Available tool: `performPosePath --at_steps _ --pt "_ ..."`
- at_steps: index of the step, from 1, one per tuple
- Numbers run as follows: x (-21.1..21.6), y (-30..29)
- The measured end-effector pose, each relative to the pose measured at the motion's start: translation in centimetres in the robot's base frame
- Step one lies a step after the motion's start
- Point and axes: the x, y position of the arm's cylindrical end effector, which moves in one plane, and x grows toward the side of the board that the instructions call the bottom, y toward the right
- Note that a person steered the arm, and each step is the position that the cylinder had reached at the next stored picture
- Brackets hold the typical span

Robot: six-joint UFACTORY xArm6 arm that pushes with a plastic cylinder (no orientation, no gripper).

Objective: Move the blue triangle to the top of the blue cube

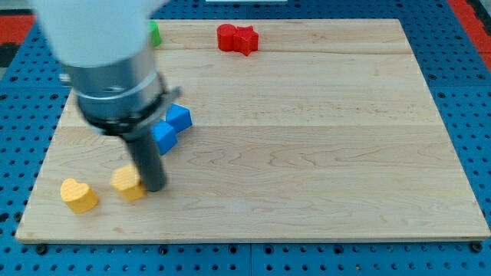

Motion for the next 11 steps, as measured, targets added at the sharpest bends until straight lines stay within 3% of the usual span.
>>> performPosePath --at_steps 1,3,5,6,8,10,11 --pt "-1.4 -4.4" --pt "-10.3 7.3" --pt "-12.0 -4.2" --pt "-16.1 0.8" --pt "-15.2 6.9" --pt "-26.9 3.6" --pt "-28.4 2.9"
